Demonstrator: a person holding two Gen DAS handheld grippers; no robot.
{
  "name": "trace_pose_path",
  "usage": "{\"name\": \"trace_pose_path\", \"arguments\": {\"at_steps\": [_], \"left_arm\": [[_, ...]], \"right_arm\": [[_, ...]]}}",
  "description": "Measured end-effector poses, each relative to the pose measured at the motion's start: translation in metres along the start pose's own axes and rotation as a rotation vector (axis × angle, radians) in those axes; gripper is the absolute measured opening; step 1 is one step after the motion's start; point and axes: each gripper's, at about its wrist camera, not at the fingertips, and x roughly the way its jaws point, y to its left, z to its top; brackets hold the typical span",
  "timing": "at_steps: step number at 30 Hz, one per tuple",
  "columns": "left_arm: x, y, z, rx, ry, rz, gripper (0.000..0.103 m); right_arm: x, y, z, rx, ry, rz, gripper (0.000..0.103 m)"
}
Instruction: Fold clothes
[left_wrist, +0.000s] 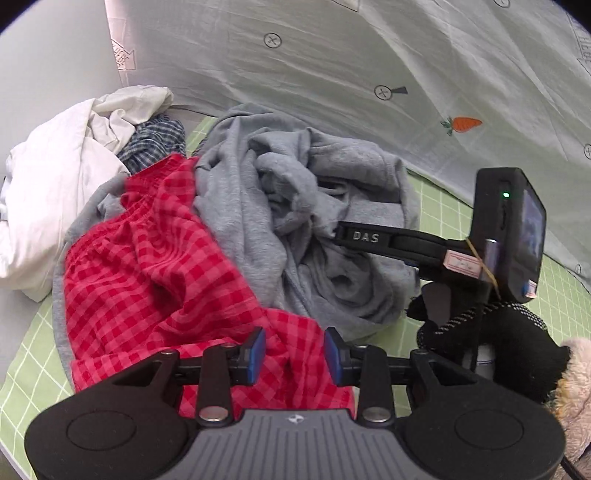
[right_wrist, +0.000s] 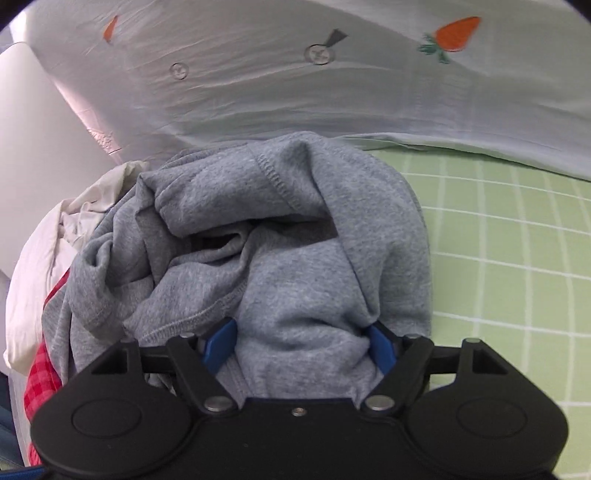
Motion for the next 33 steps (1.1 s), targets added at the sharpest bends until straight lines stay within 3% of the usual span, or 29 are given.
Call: {"name": "trace_pose_path", "arguments": {"at_steps": [2,5,6,7,11,15,18,20,21,24,26,30,33], "left_arm": [[0.000,0.012,0.010,-0.027,-0.025,0.022,0.036],[0.000,0.014,0.018,-0.050,-0.054,0.058,0.036],[-0.001,0.013,0.019,-0.053,-0.063,0.060,0.036],[-0.002,0.012,0.019,-0.055,-0.069,0.062,0.036],[0.005,0.005,0.013,-0.053,-0.054,0.052,0.036],[0.014,-0.009,0.004,-0.041,-0.023,0.002,0.036],[0.021,-0.026,-0.003,-0.003,0.001,-0.037,0.036],[0.027,-0.036,-0.005,0.022,0.014,-0.056,0.036],[0.030,-0.041,-0.006,0.034,0.022,-0.065,0.036],[0.040,-0.051,-0.008,0.052,0.039,-0.075,0.036],[0.047,-0.055,-0.010,0.058,0.050,-0.072,0.036],[0.060,-0.055,-0.015,0.055,0.030,-0.058,0.036],[0.073,-0.050,-0.015,0.045,-0.035,0.002,0.036]], "right_arm": [[0.019,0.030,0.008,-0.111,0.019,0.052,0.075],[0.012,0.036,0.005,-0.204,-0.008,0.017,0.041],[0.003,0.027,0.003,-0.184,-0.022,0.026,0.035],[-0.010,0.017,0.000,-0.163,-0.037,0.015,0.021],[-0.068,-0.019,-0.015,-0.196,-0.108,-0.150,0.017],[-0.134,-0.089,-0.025,-0.097,-0.159,-0.439,0.017],[-0.178,-0.139,-0.039,0.013,-0.152,-0.710,0.020],[-0.193,-0.158,-0.048,0.030,-0.120,-0.874,0.032],[-0.198,-0.162,-0.052,0.022,-0.117,-0.901,0.033],[-0.213,-0.156,-0.062,-0.003,-0.162,-0.883,0.049],[-0.214,-0.137,-0.066,-0.009,-0.203,-0.824,0.068],[-0.187,-0.102,-0.072,-0.028,-0.199,-0.695,0.079],[-0.160,-0.086,-0.073,-0.048,-0.174,-0.674,0.081]]}}
